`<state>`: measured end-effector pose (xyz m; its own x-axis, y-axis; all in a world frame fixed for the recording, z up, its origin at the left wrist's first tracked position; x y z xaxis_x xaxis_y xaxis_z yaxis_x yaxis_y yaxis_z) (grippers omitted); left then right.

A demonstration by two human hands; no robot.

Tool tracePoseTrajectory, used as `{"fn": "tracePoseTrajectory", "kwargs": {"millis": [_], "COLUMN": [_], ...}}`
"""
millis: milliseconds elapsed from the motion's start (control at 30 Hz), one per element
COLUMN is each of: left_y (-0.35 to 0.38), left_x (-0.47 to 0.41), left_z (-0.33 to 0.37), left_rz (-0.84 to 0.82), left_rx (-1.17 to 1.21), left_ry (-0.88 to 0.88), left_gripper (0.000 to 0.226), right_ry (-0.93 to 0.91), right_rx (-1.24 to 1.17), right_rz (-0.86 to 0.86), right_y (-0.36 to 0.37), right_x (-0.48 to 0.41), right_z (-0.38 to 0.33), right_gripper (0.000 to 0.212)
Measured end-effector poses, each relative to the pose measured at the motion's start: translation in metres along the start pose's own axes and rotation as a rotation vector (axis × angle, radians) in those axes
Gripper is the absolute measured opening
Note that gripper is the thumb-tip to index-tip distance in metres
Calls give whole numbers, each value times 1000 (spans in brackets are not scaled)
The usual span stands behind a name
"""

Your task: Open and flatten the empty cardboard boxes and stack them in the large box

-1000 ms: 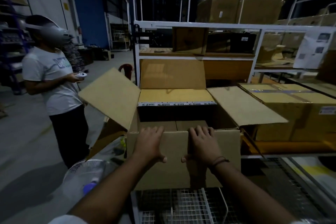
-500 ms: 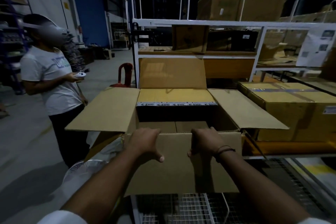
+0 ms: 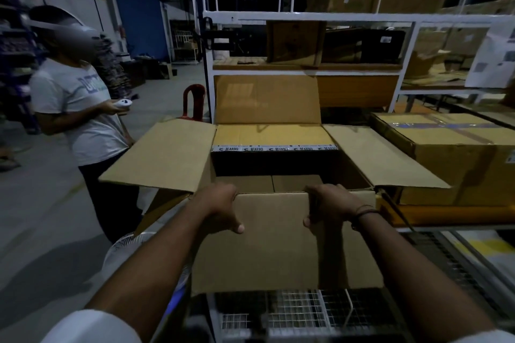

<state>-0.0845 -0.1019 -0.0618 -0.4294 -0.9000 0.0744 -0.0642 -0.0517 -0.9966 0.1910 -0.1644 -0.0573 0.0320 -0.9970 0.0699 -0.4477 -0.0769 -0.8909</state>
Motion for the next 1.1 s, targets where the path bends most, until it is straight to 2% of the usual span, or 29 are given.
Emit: {"fn": "tracePoseTrajectory", "kwargs": {"millis": [100, 200, 400, 500, 800, 967, 1100], "left_y": [5, 4, 2, 1, 9, 9, 12], "left_x": [1, 2, 0, -2, -3, -2, 0], "left_z": [0, 0, -6, -14, -16, -15, -16], "left_rz": [116, 157, 103, 77, 155, 158, 156], "left_rx": [-64, -92, -101, -135, -201, -202, -189], "left_ry": [-8, -19, -17, -55, -50, -65, -61], "left_gripper": [59, 60, 65, 73, 80, 84, 79], "right_ry": [-46, -78, -4, 42, -38, -31, -16], "right_rx": [130, 181, 139, 35, 222, 204, 65], "right_rz": [141, 234, 116, 28, 252, 216, 99], "right_y": [10, 17, 2, -6, 9, 8, -9], "right_x": [7, 9, 11, 7, 14, 13, 11], "right_z": [-2, 1, 13, 14, 20, 23, 26], "right_gripper": [65, 66, 78, 75, 65, 75, 71]}}
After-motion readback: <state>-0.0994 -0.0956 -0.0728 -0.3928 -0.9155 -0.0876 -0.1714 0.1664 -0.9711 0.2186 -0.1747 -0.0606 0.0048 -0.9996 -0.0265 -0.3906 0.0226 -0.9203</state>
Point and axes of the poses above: each hand's wrist, its own x-axis away from the middle knuckle, its own y-axis out of the palm, z = x × y, the point moved 3 cm from there along -x, towards the middle knuckle, and after that the axes turned 13 degrees about -x, right-handed, at the moved point
